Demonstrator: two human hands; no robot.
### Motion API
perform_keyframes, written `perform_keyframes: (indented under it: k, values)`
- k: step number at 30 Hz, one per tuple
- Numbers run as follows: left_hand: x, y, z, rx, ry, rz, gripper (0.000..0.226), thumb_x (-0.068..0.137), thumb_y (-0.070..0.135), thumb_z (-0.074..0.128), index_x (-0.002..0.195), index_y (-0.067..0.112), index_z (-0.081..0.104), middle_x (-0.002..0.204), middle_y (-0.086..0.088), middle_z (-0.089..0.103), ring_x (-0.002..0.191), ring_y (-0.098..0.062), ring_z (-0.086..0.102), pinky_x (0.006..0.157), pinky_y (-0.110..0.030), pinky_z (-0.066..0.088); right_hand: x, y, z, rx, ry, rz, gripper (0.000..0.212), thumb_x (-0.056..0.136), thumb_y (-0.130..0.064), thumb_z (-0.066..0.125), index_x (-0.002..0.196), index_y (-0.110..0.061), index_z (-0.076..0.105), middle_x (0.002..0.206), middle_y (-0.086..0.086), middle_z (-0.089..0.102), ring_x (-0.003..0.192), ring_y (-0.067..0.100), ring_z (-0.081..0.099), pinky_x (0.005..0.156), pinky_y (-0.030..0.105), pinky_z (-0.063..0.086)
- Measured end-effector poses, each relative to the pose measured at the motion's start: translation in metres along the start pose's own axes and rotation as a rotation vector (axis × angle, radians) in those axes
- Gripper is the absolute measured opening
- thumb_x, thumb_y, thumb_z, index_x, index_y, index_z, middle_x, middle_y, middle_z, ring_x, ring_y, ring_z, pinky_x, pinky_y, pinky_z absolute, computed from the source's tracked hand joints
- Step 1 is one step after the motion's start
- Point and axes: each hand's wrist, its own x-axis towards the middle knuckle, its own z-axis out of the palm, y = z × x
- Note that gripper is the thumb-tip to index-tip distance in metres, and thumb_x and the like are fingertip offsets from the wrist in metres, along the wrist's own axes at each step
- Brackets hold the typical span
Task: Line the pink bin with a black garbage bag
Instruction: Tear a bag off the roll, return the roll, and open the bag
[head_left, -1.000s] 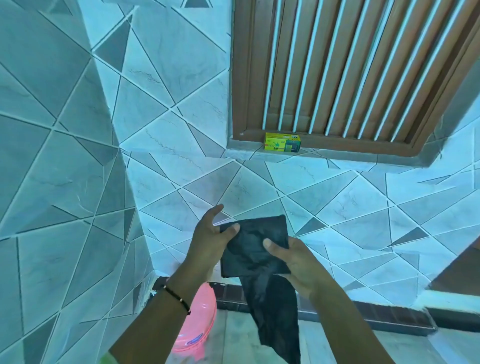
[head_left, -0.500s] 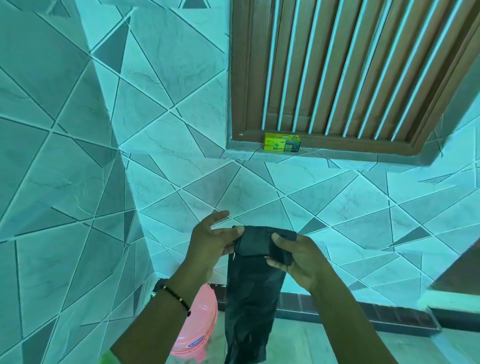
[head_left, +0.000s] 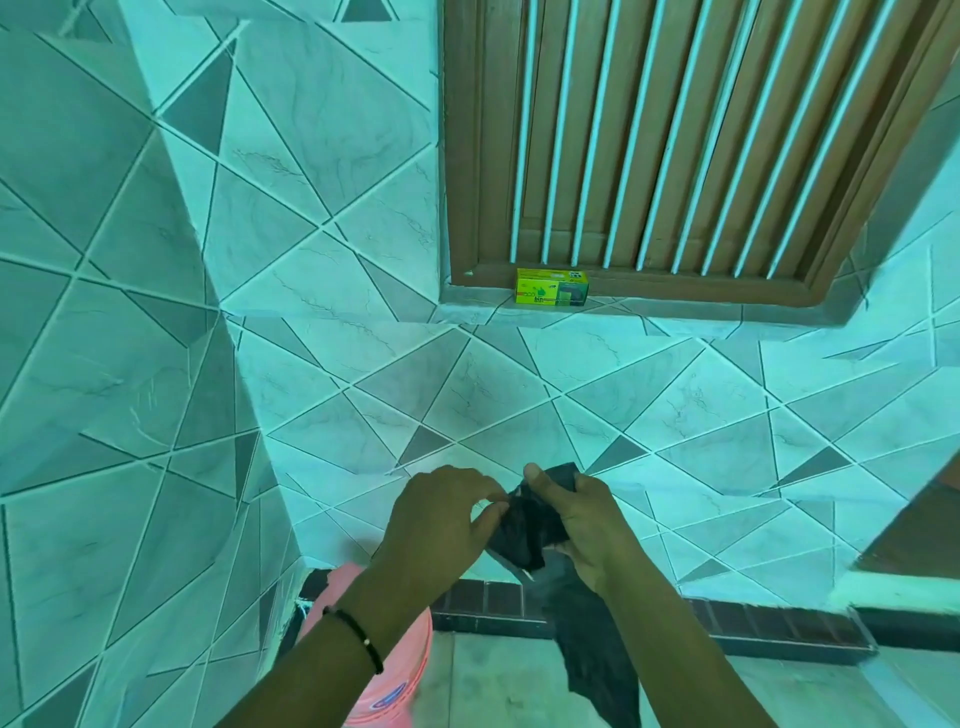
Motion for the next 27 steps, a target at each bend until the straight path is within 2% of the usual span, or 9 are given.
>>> perform_keyframes:
  k: [3, 6, 8, 10, 12, 17, 21, 24, 27]
  values:
    - [0.0, -0.001, 0.005, -0.206, 0.046, -0.125, 0.019, 0.085, 0.044, 0.057, 0.093, 0.03, 0.068, 0.1, 0.015, 0.071, 0.094, -0.005, 0.063, 0.087, -0.029, 0.05, 0.0, 0.0, -0.003, -0.028, -0.062, -0.016, 0.026, 0.087, -0.033, 0.061, 0.093, -0.009, 0.065, 0.093, 0.015, 0.07, 0.086, 0.028, 0.066, 0.079, 0.047, 0.055]
    - [0.001, 0.007, 0.007, -0.453, -0.068, -0.241, 0.036, 0.072, 0.059, 0.064, 0.093, 0.029, 0.066, 0.093, 0.016, 0.071, 0.086, -0.003, 0.067, 0.076, -0.026, 0.053, 0.002, 0.0, -0.001, -0.1, -0.075, -0.036, 0.032, 0.086, -0.033, 0.063, 0.095, -0.002, 0.065, 0.091, 0.027, 0.068, 0.073, 0.033, 0.061, 0.067, 0.042, 0.052]
    - [0.001, 0.01, 0.008, -0.442, -0.106, -0.229, 0.038, 0.071, 0.06, 0.064, 0.09, 0.027, 0.068, 0.09, 0.013, 0.073, 0.081, -0.005, 0.069, 0.076, -0.028, 0.055, 0.001, 0.0, 0.003, -0.134, -0.076, -0.047, 0.039, 0.084, -0.035, 0.065, 0.095, 0.002, 0.065, 0.092, 0.031, 0.067, 0.07, 0.043, 0.061, 0.07, 0.046, 0.053]
    - [0.003, 0.01, 0.009, -0.395, -0.068, -0.201, 0.025, 0.08, 0.045, 0.063, 0.085, 0.021, 0.071, 0.083, 0.006, 0.074, 0.076, -0.01, 0.069, 0.078, -0.034, 0.056, 0.001, 0.0, 0.006, -0.155, -0.08, -0.065, 0.043, 0.084, -0.037, 0.064, 0.089, 0.006, 0.064, 0.078, 0.031, 0.065, 0.058, 0.041, 0.061, 0.061, 0.039, 0.052]
    - [0.007, 0.006, 0.01, -0.413, -0.022, -0.231, 0.02, 0.085, 0.03, 0.061, 0.079, 0.015, 0.072, 0.076, -0.002, 0.074, 0.074, -0.018, 0.069, 0.077, -0.039, 0.055, 0.002, 0.001, 0.007, -0.146, -0.063, -0.092, 0.043, 0.084, -0.036, 0.064, 0.079, 0.006, 0.061, 0.061, 0.021, 0.054, 0.039, 0.022, 0.045, 0.045, 0.024, 0.038]
    - [0.009, 0.001, 0.008, -0.659, 0.105, -0.44, 0.022, 0.089, 0.024, 0.059, 0.073, 0.015, 0.072, 0.067, -0.008, 0.071, 0.066, -0.029, 0.066, 0.061, -0.036, 0.056, 0.003, 0.002, 0.002, -0.014, -0.107, -0.098, 0.037, 0.078, -0.033, 0.068, 0.071, 0.002, 0.063, 0.051, 0.013, 0.047, 0.037, 0.019, 0.034, 0.037, 0.02, 0.024]
    - [0.01, -0.009, -0.008, -1.026, 0.252, -0.626, 0.014, 0.089, 0.007, 0.056, 0.091, 0.012, 0.068, 0.069, -0.006, 0.07, 0.052, -0.013, 0.066, 0.05, -0.023, 0.052, 0.003, -0.002, -0.014, -0.003, -0.131, -0.095, 0.037, 0.079, -0.027, 0.07, 0.062, -0.004, 0.046, 0.042, 0.005, 0.034, 0.03, 0.012, 0.025, 0.038, 0.019, 0.023]
    - [0.009, -0.021, -0.017, -0.849, 0.16, -0.552, 0.033, 0.085, 0.006, 0.06, 0.113, 0.022, 0.053, 0.085, -0.009, 0.071, 0.064, -0.014, 0.07, 0.062, -0.03, 0.056, 0.007, -0.004, -0.021, 0.025, -0.063, -0.102, 0.031, 0.083, -0.019, 0.067, 0.066, -0.005, 0.046, 0.039, 0.001, 0.031, 0.032, 0.012, 0.024, 0.038, 0.02, 0.024]
    - [0.008, -0.024, -0.017, -0.325, -0.03, -0.373, 0.066, 0.08, 0.012, 0.063, 0.135, 0.032, 0.032, 0.116, -0.007, 0.062, 0.095, -0.021, 0.066, 0.084, -0.038, 0.055, 0.011, -0.007, -0.022, 0.054, -0.016, -0.108, 0.034, 0.084, -0.021, 0.067, 0.061, -0.007, 0.046, 0.044, 0.002, 0.033, 0.036, 0.013, 0.025, 0.042, 0.022, 0.023]
